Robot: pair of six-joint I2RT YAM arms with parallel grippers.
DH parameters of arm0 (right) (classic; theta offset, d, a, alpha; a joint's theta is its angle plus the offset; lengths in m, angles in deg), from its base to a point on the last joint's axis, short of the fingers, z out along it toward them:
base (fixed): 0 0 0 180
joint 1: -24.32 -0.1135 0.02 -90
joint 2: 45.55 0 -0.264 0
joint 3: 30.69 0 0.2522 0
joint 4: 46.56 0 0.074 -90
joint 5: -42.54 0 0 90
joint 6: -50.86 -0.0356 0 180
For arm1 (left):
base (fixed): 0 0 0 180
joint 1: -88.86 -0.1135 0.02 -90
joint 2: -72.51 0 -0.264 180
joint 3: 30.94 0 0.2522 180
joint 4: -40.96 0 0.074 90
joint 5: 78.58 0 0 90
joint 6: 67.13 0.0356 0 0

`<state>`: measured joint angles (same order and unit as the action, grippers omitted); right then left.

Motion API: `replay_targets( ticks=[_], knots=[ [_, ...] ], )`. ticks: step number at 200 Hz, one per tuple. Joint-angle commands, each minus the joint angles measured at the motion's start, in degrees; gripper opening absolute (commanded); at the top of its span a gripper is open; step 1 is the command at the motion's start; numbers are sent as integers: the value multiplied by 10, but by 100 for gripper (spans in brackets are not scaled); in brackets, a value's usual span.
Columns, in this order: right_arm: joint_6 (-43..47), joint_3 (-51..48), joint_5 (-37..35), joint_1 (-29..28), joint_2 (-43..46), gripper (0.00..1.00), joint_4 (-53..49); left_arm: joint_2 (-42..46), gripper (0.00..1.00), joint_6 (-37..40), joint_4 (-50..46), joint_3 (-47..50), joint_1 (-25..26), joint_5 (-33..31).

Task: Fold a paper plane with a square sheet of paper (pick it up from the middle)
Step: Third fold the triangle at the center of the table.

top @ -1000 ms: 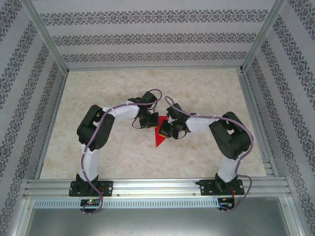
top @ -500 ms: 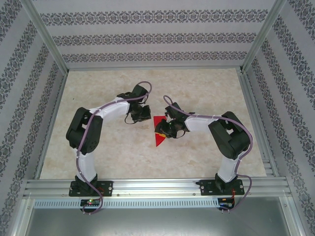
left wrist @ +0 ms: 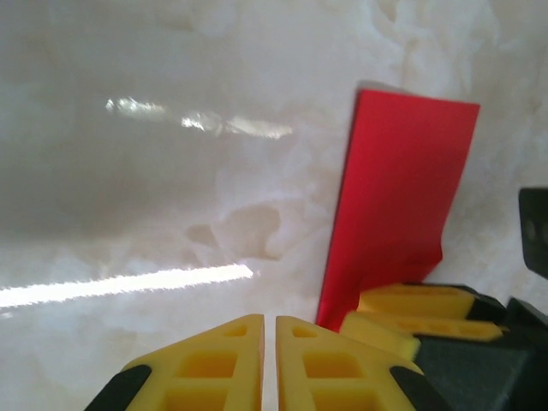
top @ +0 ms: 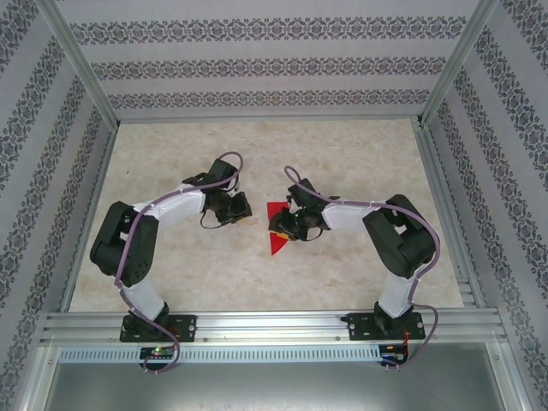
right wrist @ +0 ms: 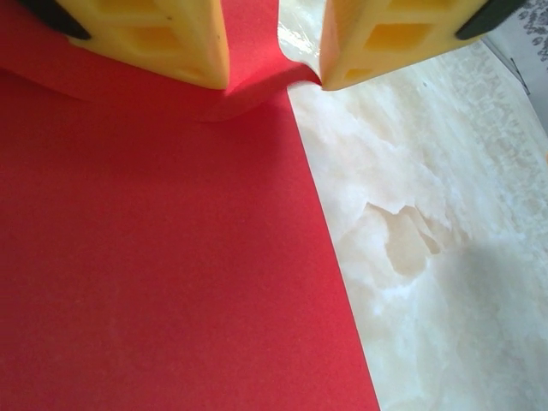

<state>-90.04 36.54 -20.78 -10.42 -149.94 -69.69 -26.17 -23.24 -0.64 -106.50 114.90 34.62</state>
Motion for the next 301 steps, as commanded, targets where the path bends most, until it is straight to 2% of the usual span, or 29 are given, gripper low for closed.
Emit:
replay_targets(
  ticks=[1, 18, 41, 72, 126, 202, 216, 253, 301],
  knots=[
    [5, -20, -25, 5, 2, 30, -16, 26, 13, -36, 65, 26, 15, 46],
    [7, -22, -23, 6, 2, 25, -14, 34, 13, -50, 84, 42, 29, 56],
    [9, -22, -24, 7, 3, 24, -14, 37, 12, -62, 95, 53, 47, 57],
    [11, -23, -26, 7, 7, 37, -13, 37, 12, -82, 117, 75, 66, 59],
    [1, -42, -10, 18, 17, 37, 18, 39, 10, -123, 161, 112, 87, 53],
    [-1, -52, -4, 21, 15, 27, 34, 34, 10, -141, 187, 120, 99, 54],
    [0, -52, -4, 22, 12, 18, 32, 34, 10, -145, 192, 121, 103, 55],
    [-1, -53, -6, 21, 10, 7, 28, 30, 9, -155, 213, 125, 114, 63],
    [-4, -53, -9, 21, 8, 6, 29, 8, 9, -169, 236, 121, 139, 77]
  ],
)
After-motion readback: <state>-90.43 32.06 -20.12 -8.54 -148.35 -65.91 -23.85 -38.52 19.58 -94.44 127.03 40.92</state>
